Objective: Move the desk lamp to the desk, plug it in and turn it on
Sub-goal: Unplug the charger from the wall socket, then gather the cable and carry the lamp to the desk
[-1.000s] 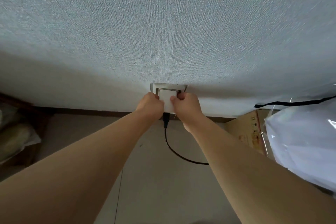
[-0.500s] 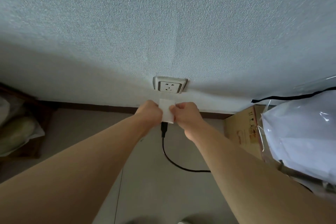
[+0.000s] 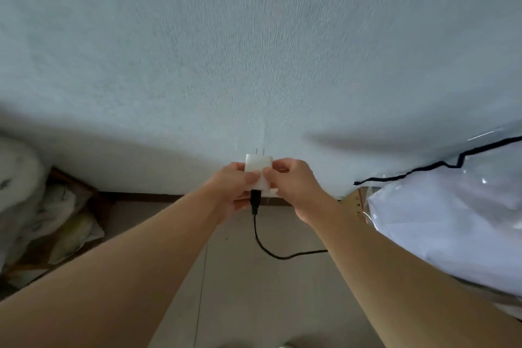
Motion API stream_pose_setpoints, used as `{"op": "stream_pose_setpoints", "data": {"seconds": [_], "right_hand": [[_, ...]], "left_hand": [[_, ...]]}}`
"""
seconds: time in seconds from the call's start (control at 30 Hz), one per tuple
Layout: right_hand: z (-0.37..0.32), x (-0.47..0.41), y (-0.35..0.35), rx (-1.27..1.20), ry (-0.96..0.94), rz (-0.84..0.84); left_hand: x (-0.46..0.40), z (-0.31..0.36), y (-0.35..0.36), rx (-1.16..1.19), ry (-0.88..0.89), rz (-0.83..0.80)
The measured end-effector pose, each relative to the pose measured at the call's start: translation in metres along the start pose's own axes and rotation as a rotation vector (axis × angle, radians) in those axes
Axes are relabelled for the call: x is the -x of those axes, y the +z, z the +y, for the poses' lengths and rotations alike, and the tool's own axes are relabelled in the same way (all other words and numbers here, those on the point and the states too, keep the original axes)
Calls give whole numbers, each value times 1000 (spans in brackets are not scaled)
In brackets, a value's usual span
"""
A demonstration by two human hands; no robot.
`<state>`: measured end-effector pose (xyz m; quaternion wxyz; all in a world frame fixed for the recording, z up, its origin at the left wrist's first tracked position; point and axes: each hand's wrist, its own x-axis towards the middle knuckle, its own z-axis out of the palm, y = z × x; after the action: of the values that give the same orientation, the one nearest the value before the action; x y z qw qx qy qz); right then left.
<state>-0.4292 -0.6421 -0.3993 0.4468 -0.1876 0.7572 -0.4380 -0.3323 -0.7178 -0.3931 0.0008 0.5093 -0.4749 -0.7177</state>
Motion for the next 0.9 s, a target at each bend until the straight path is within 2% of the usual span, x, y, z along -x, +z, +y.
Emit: {"op": "stream_pose_setpoints", "data": {"seconds": [0.17,0.53,0.73,0.9], "right_hand": [[-59,50,-13,43,-65,61],[-177,190,-58,74,-158,171],[-212,258,-82,-16,-184,174],[-221,301,-99,-34,-191,131]], "left_hand": [[64,44,0,15,55,1],[215,132,13,-12,191,-161],[286,163,32,42,273,-239],[334,181,44,121,323,-185]]}}
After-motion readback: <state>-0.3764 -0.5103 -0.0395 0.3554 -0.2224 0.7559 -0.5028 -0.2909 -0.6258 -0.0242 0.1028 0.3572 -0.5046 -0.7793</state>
